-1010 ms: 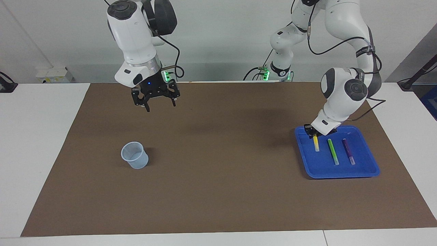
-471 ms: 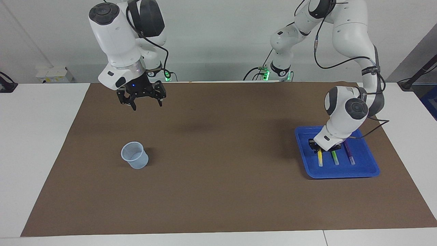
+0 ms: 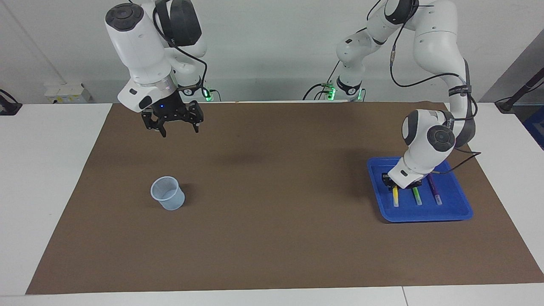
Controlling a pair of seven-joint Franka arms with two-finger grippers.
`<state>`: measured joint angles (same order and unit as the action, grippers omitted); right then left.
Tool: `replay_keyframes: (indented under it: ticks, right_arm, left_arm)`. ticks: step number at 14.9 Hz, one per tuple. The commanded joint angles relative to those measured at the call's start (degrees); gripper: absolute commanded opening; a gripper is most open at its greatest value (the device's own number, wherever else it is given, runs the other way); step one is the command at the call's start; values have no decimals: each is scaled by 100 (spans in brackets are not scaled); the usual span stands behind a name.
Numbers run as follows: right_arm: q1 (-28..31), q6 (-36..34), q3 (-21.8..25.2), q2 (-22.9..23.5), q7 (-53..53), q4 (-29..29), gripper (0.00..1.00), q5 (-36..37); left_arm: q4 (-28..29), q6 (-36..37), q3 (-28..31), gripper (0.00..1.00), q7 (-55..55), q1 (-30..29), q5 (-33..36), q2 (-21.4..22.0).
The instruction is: Right arm passes pens to left for tray arrangement
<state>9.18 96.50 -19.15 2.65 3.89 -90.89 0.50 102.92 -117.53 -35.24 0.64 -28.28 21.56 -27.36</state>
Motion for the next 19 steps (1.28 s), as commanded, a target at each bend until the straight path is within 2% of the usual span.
replay_keyframes:
  ticks: [1,8,9,10,14,16,17,18,19]
  right_arm:
    - [-398,-141,489,69,-824,133,100,152]
    - [-1164,-202,1220,51,-600,263,100,178]
    - [-1173,-350,1220,69,-600,438,100,178]
    - [-1173,-473,1229,69,-600,466,100,178]
    - [-1007,-544,1264,121,-600,318,100,91]
    - [-1032,-597,1492,60,-600,194,100,126]
    - [-1041,-606,1510,51,-582,185,100,108]
    - [-1076,-598,1510,42,-547,168,100,108]
    - [-1085,-580,1510,42,-538,176,100,108]
  left_arm:
    - [184,37,-54,0,23,-81,112,108]
    - [352,-33,-54,0,103,-116,112,169]
    - [352,-42,-54,4,103,-116,120,169]
    - [352,-51,-54,23,94,-116,121,169]
    - [352,-86,-54,24,103,-116,112,169]
    - [352,-86,-54,25,103,-107,121,169]
    - [343,-86,-54,31,103,-107,121,169]
    - [334,-78,-62,43,94,-107,121,161]
    - [325,-77,-62,62,85,-107,121,161]
